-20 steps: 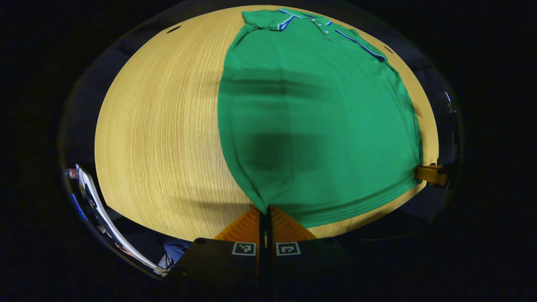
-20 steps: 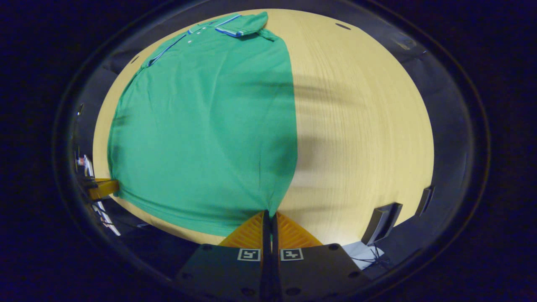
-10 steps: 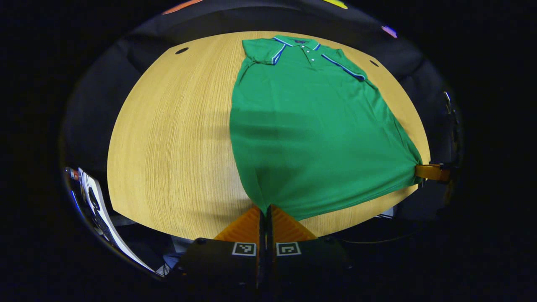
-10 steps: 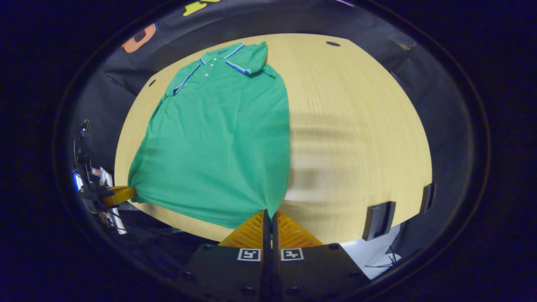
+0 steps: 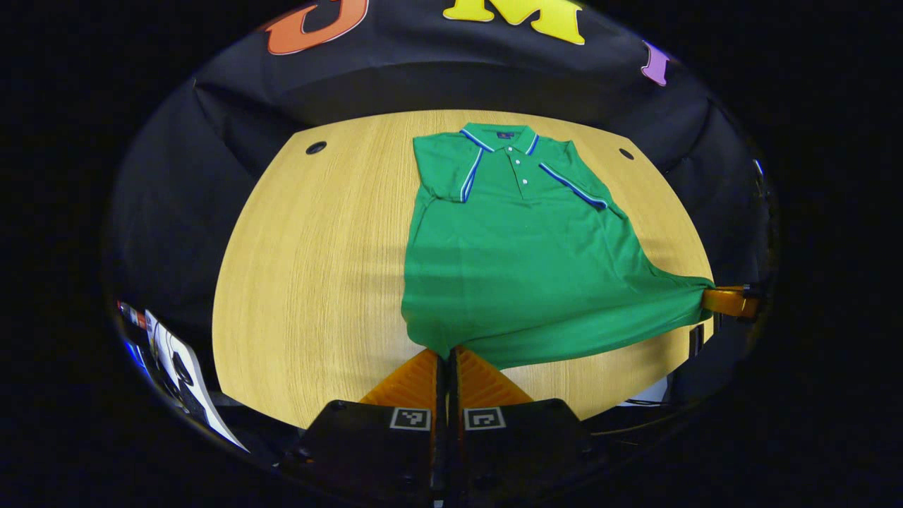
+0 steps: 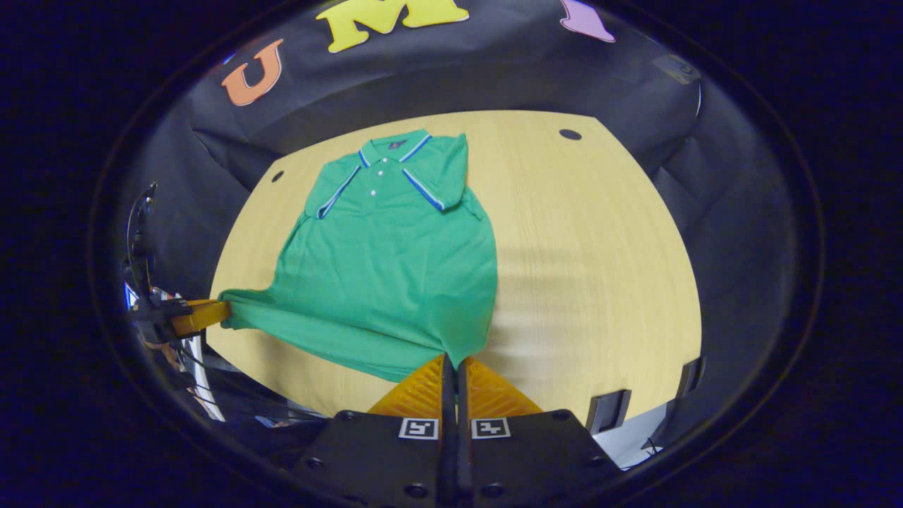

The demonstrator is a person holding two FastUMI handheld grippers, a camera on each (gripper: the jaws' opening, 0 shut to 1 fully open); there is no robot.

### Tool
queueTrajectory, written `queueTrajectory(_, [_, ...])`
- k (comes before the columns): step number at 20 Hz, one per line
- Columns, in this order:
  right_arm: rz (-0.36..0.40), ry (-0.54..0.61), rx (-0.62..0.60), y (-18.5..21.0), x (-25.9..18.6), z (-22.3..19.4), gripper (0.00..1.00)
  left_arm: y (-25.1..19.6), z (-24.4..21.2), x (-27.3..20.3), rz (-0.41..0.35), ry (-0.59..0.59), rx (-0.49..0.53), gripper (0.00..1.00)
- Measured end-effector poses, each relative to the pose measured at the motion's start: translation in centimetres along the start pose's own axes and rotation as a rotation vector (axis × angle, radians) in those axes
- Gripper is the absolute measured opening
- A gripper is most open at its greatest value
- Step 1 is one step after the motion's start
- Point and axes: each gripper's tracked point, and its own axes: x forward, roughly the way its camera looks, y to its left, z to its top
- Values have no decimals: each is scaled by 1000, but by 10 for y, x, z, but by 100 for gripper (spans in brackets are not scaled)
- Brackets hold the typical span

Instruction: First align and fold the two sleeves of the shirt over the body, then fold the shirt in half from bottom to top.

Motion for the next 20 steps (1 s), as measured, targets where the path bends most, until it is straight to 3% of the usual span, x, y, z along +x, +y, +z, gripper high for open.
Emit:
queueTrajectory(9, [-12, -160, -43, 11, 18, 145, 2, 19, 123, 30, 38, -140, -30, 3])
queueTrajectory(16, [-59, -258, -124, 17, 84, 241, 2, 39, 205, 90, 112, -212, 5, 4])
queueTrajectory(20, [-69, -290, -81, 8, 132, 283, 2, 40, 255, 131, 104, -269, 7, 3])
